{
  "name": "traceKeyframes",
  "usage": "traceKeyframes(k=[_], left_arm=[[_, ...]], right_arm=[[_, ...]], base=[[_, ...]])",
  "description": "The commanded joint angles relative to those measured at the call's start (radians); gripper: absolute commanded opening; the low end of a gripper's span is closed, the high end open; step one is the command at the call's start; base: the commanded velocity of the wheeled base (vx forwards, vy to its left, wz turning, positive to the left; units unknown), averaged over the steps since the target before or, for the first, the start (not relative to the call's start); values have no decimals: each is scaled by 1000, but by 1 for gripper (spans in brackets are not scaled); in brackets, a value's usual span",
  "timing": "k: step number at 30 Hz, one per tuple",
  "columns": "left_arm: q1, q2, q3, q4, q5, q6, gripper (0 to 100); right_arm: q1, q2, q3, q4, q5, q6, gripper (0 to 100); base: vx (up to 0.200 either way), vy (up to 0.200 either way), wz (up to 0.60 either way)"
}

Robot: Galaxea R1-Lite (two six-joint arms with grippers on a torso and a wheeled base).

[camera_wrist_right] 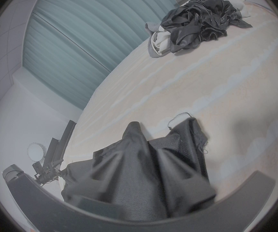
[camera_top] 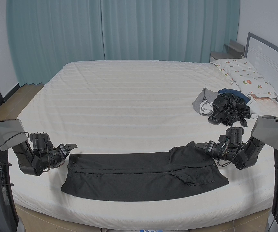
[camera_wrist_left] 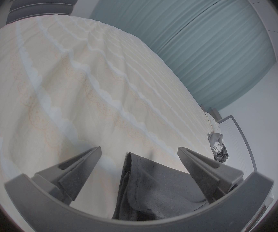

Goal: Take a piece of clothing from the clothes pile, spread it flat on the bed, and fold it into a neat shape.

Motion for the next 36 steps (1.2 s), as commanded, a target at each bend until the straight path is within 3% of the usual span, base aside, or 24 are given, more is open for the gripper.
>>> traceKeyframes(k=[1, 18, 23, 36], left_arm=[[1, 2, 0, 0, 0, 0, 100], [1, 3, 0, 0, 0, 0, 100], [1, 3, 0, 0, 0, 0, 100], [1, 3, 0, 0, 0, 0, 100]], right_arm=[[-7, 2, 13, -2, 0, -7, 0], [-61, -107, 151, -8, 12, -80, 0], [-66, -124, 200, -10, 60, -133, 0], [-66, -127, 236, -4, 60, -203, 0]], base=[[0, 0, 0], [0, 0, 0], [0, 0, 0], [0, 0, 0]])
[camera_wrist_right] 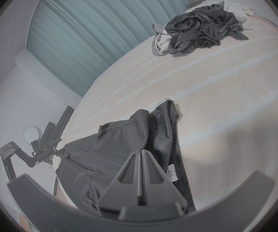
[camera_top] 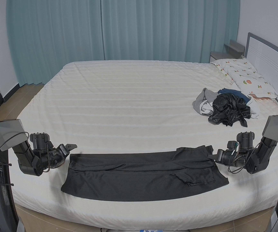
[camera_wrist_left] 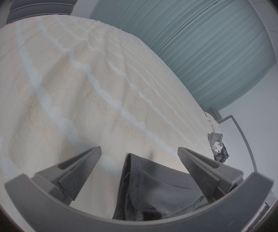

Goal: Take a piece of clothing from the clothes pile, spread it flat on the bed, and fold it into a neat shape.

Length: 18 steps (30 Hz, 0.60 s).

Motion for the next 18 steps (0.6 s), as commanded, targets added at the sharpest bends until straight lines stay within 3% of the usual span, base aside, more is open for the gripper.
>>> traceKeyframes(k=[1, 8, 18], left_arm=[[1, 2, 0, -1, 0, 0, 100], [1, 2, -2, -1, 0, 0, 100], [1, 2, -2, -1, 0, 0, 100]], right_arm=[[-2, -7, 5, 0, 1, -2, 0], [-22, -64, 20, 3, 74, 14, 0], [-31, -49, 3, 95, 71, -2, 0]], base=[[0, 0, 0], [0, 0, 0], [0, 0, 0]])
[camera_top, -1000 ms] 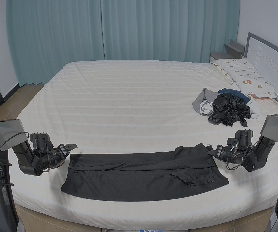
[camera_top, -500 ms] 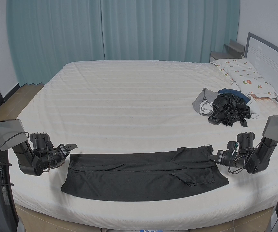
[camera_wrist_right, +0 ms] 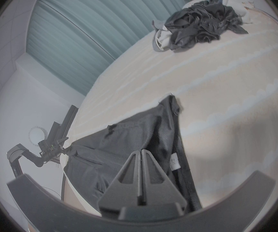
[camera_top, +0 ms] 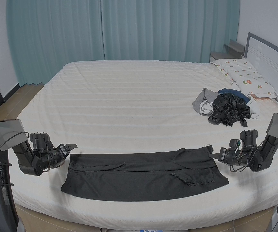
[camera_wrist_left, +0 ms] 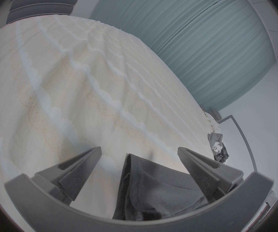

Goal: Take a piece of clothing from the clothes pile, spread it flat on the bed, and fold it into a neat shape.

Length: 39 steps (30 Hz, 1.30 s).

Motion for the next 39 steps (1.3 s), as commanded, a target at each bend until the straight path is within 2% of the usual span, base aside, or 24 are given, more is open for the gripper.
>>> traceKeyframes(k=[1, 6, 18, 19, 29, 39], left_arm=[[1, 2, 0, 1, 0, 0, 100], [1, 2, 0, 0, 0, 0, 100], [1, 2, 0, 1, 0, 0, 100], [1, 2, 0, 1, 0, 0, 100], [1, 2, 1, 0, 0, 0, 100], [1, 2, 1, 1, 0, 0, 100]], right_arm=[[-9, 0, -16, 59, -1, -19, 0], [-9, 3, -20, 95, 0, -50, 0], [-9, 39, -37, 96, -3, -54, 0], [-9, 39, -37, 96, -3, -54, 100], [-6, 2, -63, 49, 0, -27, 100], [51, 54, -123, 4, -12, 72, 100]], base=[[0, 0, 0], [0, 0, 0], [0, 0, 0], [0, 0, 0], [0, 0, 0], [0, 0, 0]])
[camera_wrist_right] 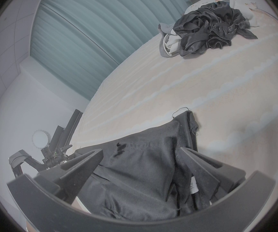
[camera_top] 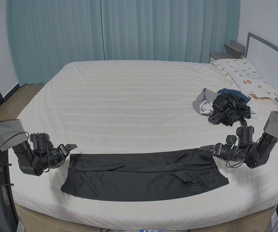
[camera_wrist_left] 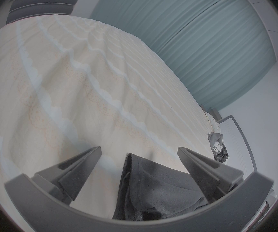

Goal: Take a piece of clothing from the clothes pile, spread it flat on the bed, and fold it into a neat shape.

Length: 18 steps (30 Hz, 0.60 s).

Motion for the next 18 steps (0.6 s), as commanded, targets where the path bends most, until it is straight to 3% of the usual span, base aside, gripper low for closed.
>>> traceKeyframes(k=[1, 11, 12, 18], left_arm=[[1, 2, 0, -1, 0, 0, 100], [1, 2, 0, -1, 0, 1, 100], [1, 2, 0, -1, 0, 1, 100], [1, 2, 0, -1, 0, 1, 100]], right_arm=[[18, 41, -32, -3, -4, 10, 100], [18, 127, -92, -3, -52, 9, 100], [18, 131, -97, -3, -53, 9, 0], [18, 136, -112, -10, -55, 10, 0]], base=[[0, 0, 0], [0, 0, 0], [0, 0, 0], [0, 0, 0]])
